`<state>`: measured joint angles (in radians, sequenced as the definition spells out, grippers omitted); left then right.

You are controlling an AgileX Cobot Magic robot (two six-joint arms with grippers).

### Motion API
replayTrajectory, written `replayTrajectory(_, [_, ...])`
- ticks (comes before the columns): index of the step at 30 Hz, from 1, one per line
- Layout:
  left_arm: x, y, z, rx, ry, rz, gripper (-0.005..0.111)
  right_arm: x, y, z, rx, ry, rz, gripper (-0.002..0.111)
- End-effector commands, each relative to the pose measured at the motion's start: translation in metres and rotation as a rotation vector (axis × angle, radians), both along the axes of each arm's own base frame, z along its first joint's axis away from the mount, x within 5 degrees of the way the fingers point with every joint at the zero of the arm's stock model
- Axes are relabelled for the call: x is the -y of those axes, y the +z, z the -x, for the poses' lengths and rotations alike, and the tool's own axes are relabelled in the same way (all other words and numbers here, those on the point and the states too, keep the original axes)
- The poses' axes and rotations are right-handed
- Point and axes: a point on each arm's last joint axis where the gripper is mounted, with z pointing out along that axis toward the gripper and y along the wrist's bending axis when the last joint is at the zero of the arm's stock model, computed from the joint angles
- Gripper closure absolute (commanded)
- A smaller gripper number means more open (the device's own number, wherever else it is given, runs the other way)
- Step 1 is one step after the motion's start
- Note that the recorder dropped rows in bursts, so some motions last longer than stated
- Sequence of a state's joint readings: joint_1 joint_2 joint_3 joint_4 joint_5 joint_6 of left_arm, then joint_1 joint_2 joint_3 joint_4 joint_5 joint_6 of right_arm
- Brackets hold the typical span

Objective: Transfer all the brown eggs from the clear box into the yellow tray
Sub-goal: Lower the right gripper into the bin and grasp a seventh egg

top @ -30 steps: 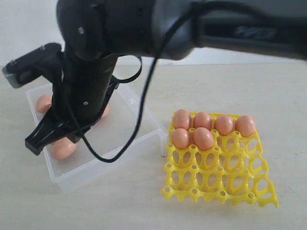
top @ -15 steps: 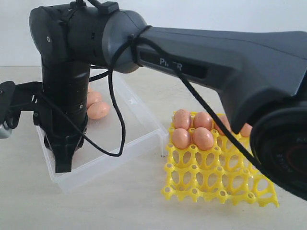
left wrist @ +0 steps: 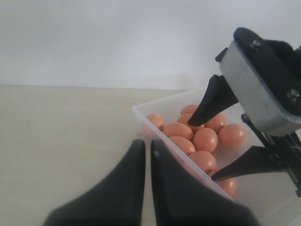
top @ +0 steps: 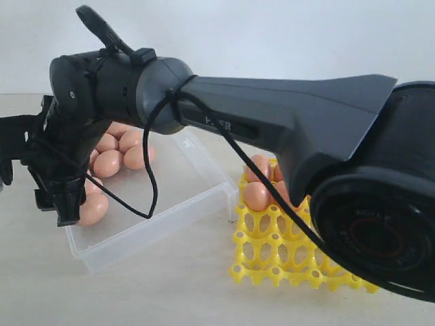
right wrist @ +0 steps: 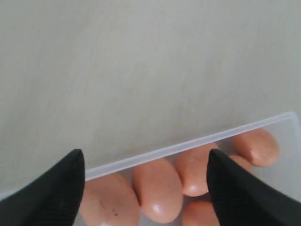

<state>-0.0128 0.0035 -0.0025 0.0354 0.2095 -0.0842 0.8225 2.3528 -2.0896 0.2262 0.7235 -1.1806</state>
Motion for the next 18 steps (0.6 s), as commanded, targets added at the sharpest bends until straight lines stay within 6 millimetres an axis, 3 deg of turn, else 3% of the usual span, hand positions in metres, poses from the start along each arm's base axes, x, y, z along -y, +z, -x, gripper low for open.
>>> replayTrajectory(1, [0.0, 0.0, 0.0, 0.004, 0.002, 0.0, 0.103, 0.011, -0.008, -0.007, -0.067, -0.048, 0.036, 0.044])
replayTrajectory(5, [0.0, 0.0, 0.0, 0.004, 0.002, 0.0, 0.103, 0.026, -0.01, -0.016, -0.104, -0.071, 0.086, 0.044])
replayTrajectory(10, [0.0, -0.001, 0.0, 0.002, 0.002, 0.0, 0.103, 0.036, -0.01, -0.026, -0.17, -0.126, 0.03, 0.044])
replayTrajectory(18, [0.0, -0.001, 0.0, 0.002, 0.002, 0.0, 0.103, 0.03, -0.025, -0.024, -0.199, -0.049, 0.007, 0.062])
